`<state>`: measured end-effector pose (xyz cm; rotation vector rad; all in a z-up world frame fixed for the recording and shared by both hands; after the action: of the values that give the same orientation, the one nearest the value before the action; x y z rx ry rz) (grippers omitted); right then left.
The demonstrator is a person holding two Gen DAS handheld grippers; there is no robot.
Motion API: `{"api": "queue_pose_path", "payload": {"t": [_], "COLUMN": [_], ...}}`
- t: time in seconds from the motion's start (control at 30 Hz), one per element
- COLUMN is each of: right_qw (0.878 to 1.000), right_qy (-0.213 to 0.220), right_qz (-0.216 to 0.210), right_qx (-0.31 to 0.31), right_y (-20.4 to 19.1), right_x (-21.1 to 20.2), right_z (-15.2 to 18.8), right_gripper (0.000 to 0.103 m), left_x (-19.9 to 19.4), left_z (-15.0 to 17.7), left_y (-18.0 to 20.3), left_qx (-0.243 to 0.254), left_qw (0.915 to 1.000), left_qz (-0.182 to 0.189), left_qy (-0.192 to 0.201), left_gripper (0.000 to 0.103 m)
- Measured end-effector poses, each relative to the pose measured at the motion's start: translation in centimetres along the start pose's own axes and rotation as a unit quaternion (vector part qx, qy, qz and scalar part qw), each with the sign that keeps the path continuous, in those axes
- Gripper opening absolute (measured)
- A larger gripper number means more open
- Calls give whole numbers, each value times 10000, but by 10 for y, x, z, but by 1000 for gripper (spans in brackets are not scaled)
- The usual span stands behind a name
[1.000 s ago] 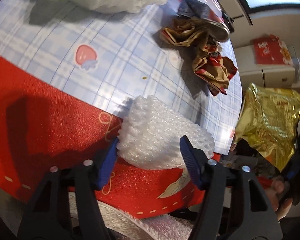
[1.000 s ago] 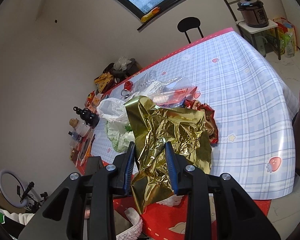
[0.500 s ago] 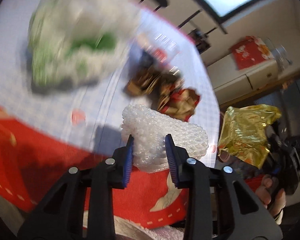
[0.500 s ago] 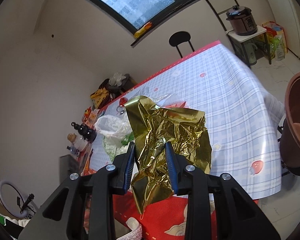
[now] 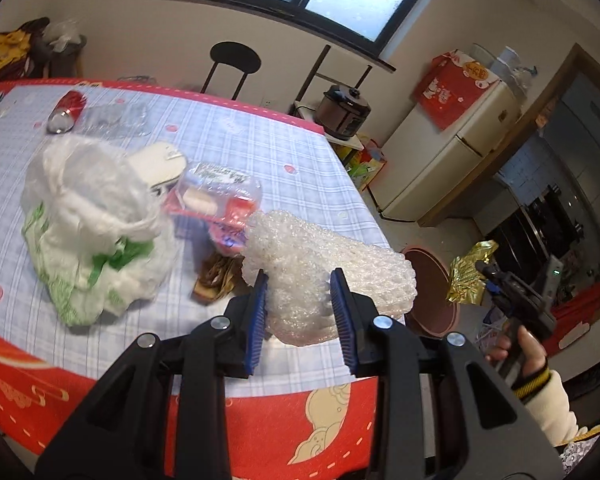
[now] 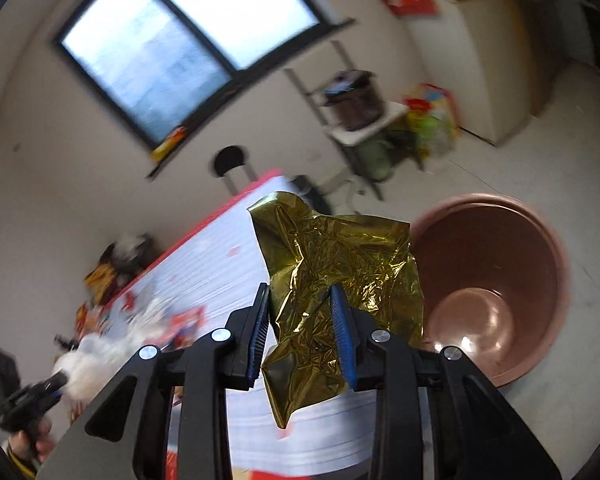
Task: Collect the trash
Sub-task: 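Carry the gold foil over the brown bin and open the right tool, then move the left tool over the brown bin and release the foam sleeve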
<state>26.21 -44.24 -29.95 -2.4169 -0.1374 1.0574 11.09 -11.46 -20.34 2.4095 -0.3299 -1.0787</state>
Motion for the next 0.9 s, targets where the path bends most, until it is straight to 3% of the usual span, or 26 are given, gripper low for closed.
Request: {"api": "queue_pose_path", "payload": {"t": [0.1, 0.27, 0.37, 0.67, 0.9], "right_qw": [9992, 9981, 9966, 9931, 9839], "right_qy": [-94, -36, 81, 405, 608], "right_qz": [281, 400, 668, 1034, 1679], "right_qx": [285, 473, 478, 369, 126], "right_y": [31, 50, 59, 70, 88], "right_x": [13, 18, 17, -17, -63], "right_z": [-7, -19, -27, -29, -10], "right_gripper": [31, 35, 61, 98, 98], "left_x": [4, 12, 19, 54, 96], "left_z": [-4, -9, -15, -20, -23], "left_y": [9, 14, 19, 51, 93], "left_qx": [67, 121, 146, 466, 780], "left_qw": [10000, 9999, 9998, 9982, 9938], "left_qz": [9, -75, -93, 117, 457], "left_qy": [-34, -87, -117, -359, -645], "left_gripper": [34, 34, 34, 34, 34]}}
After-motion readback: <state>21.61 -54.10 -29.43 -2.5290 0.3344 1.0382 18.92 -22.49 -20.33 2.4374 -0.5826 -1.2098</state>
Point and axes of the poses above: each gripper's, at about its wrist camera, not at the fingertips, and x roughly the way its jaws point, y to its right, z to its underside, the point moved 8 cm from there along x, roughly the way its jaws point, and after that the axes turned 9 degrees about z, right-handed, at the moved point
